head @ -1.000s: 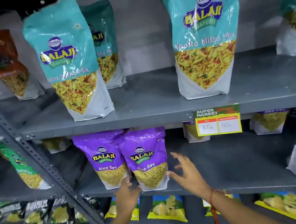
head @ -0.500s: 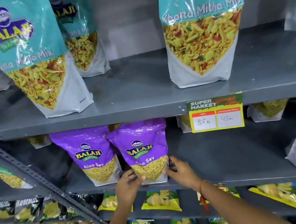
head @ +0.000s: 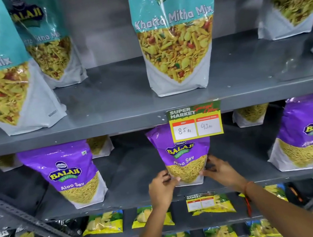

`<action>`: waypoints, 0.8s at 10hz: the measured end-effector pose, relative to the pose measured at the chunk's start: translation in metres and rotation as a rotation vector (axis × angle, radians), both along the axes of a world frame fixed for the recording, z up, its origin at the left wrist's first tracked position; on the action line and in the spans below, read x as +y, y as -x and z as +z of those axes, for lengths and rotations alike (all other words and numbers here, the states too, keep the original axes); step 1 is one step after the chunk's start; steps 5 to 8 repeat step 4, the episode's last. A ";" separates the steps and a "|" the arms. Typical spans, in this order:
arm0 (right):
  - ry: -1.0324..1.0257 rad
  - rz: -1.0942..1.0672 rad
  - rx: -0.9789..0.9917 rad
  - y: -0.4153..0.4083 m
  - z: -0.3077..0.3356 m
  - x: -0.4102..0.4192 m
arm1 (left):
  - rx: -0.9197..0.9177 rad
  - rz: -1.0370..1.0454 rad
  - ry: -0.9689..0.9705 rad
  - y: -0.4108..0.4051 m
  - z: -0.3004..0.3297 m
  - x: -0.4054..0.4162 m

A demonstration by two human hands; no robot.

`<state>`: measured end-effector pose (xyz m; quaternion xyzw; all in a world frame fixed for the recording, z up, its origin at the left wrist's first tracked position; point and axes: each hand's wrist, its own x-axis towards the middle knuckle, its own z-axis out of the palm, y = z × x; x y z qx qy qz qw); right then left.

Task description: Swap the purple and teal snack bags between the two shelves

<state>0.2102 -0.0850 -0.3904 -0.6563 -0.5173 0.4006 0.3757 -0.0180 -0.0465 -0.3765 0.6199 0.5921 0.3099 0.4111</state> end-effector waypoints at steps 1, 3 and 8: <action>-0.013 -0.006 -0.007 -0.005 -0.003 0.000 | 0.016 0.014 -0.006 -0.005 -0.002 -0.001; -0.051 -0.053 -0.019 0.005 0.006 -0.008 | 0.058 -0.003 -0.030 -0.003 0.011 -0.012; -0.116 -0.161 0.003 0.019 0.021 -0.020 | 0.035 0.053 -0.070 0.001 0.021 -0.026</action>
